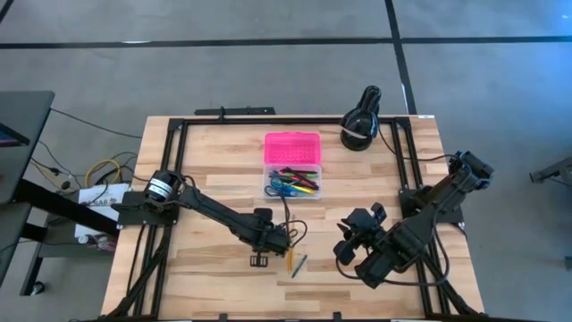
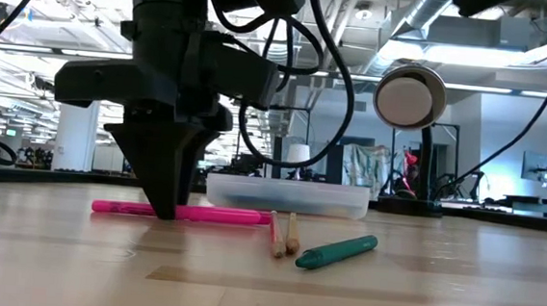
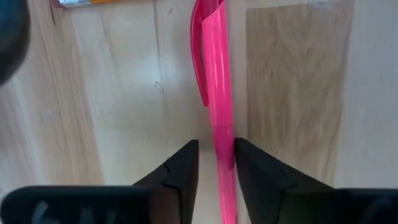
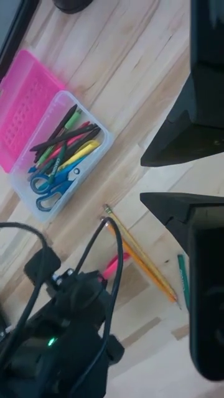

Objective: Pick & place school supplies into a supply box
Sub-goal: Put the pink pen into the pink supply box

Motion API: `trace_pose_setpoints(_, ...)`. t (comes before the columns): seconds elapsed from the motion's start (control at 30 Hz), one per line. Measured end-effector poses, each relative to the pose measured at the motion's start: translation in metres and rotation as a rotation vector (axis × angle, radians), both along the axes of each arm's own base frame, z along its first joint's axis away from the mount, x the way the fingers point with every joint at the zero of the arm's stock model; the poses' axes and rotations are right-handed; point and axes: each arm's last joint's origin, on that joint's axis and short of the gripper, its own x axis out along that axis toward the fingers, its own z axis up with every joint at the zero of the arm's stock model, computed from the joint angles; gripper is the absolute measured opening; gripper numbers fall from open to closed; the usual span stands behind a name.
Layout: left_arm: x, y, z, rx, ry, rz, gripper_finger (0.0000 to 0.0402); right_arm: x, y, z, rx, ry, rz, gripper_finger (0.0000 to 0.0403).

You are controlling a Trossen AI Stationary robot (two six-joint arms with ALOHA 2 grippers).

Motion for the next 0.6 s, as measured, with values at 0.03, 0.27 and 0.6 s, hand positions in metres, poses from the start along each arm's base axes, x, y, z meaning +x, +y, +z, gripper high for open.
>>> trace_pose_setpoints(0.03,0.0,0.0,0.0,0.0,-0.005,-0.006,0.0109,0.0,0.0,-0.002,0.001,0.002,-0.006,0.007)
trace_pose_setpoints(0.27,0.004,0.002,0.0,-0.035,-0.017,-0.018,0.0122,0.0,0.0,-0.012,0.03,-0.02,-0.032,0.007)
trace_pose_setpoints(0.6,0.009,0.019,0.0,-0.136,0.019,0.029,0.0092,0.0,0.0,-0.012,0.03,-0.02,-0.033,0.007)
